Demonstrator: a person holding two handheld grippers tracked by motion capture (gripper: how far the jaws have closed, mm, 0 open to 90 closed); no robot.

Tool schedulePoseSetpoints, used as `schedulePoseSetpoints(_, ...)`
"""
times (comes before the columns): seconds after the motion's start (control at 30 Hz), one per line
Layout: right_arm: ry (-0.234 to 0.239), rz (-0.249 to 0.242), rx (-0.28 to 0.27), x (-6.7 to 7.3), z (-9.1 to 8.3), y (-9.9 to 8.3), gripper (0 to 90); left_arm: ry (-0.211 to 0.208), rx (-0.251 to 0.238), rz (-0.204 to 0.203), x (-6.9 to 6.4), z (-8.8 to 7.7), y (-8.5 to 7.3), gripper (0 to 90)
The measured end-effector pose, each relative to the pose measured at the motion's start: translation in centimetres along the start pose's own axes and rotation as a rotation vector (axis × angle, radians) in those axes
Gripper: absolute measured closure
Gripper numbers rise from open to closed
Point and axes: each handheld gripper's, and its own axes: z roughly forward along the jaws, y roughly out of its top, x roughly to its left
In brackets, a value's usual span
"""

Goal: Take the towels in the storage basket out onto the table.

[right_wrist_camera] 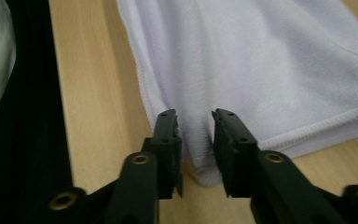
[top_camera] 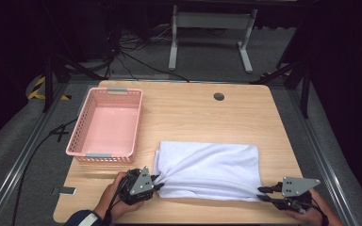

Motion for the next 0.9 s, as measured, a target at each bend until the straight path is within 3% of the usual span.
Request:
schedulePoseSetpoints(0.03,-0.014,0.0,0.017,0.4,-0.1,-0.2,61.8,0.008,0.007,-0.021,-0.1,-0.2,-0.2,60.0)
schedulePoseSetpoints(0.1,-0.028,0.018,0.011,0.5,-0.4,-0.3,61.2,-0.002,-0.033,-0.116,0.2,-0.8,-0.6,51.4)
schedulePoseSetpoints(0.13,-0.028,0.018,0.011,0.5,-0.4,-0.3,61.2,-0.002,-0.033,-0.116,0.2,-0.8,-0.6,47.7)
schedulePoseSetpoints(0.17,-0.078,0.052,-0.019,0.2,-0.9,0.0,60.0,-0.009,-0.072,-0.152,0.6,-1.1,-0.2,45.7)
schedulePoseSetpoints(0.27,-0.182,0.121,-0.043,-0.7,-1.2,1.4,64.9,-0.023,-0.099,-0.143,1.0,-1.1,0.8,47.9)
schedulePoseSetpoints(0.3,-0.207,0.139,-0.056,-1.0,-1.1,2.2,67.0,-0.045,-0.128,-0.15,1.3,-0.5,2.2,48.4)
schedulePoseSetpoints(0.33,-0.215,0.155,-0.074,-1.3,-0.9,3.0,67.4,-0.045,-0.128,-0.15,1.3,-0.5,2.2,48.6)
schedulePoseSetpoints(0.37,-0.226,0.16,-0.084,-1.5,-0.5,3.9,68.0,-0.045,-0.125,-0.129,1.6,0.5,3.5,48.4)
schedulePoseSetpoints(0.4,-0.248,0.164,-0.083,-1.7,0.1,4.7,68.8,-0.046,-0.123,-0.134,1.8,1.2,4.1,48.4)
schedulePoseSetpoints(0.43,-0.264,0.158,-0.081,-2.0,0.9,5.4,68.4,-0.075,-0.122,-0.147,1.9,1.8,4.4,49.5)
schedulePoseSetpoints(0.47,-0.264,0.158,-0.081,-2.0,0.9,5.4,68.4,-0.075,-0.122,-0.147,1.9,1.8,4.4,52.6)
schedulePoseSetpoints(0.5,-0.311,0.154,-0.046,-3.0,2.7,6.6,68.4,-0.1,-0.111,-0.135,2.0,2.7,4.7,56.9)
schedulePoseSetpoints(0.53,-0.317,0.169,-0.039,-3.5,3.3,6.8,68.0,-0.1,-0.088,-0.123,1.9,3.1,4.8,60.1)
schedulePoseSetpoints(0.57,-0.307,0.204,-0.042,-4.1,4.1,7.0,68.0,-0.165,-0.056,-0.113,1.9,4.2,4.5,62.7)
schedulePoseSetpoints(0.67,-0.316,0.267,-0.012,-5.7,6.1,6.8,70.7,-0.188,0.03,-0.041,1.1,5.1,3.6,72.7)
schedulePoseSetpoints(0.73,-0.318,0.286,0.001,-6.0,6.6,6.6,72.1,-0.204,0.047,-0.047,0.8,5.2,3.0,75.9)
schedulePoseSetpoints(0.77,-0.347,0.3,0.075,-6.7,7.4,5.8,72.3,-0.21,0.055,-0.061,0.7,5.1,2.4,77.3)
schedulePoseSetpoints(0.83,-0.356,0.336,0.099,-7.2,7.4,4.8,72.4,-0.213,0.044,-0.063,0.6,4.9,2.2,78.4)
schedulePoseSetpoints(0.9,-0.345,0.356,0.092,-7.6,7.2,4.2,72.3,-0.189,0.049,-0.043,0.4,4.3,1.9,76.8)
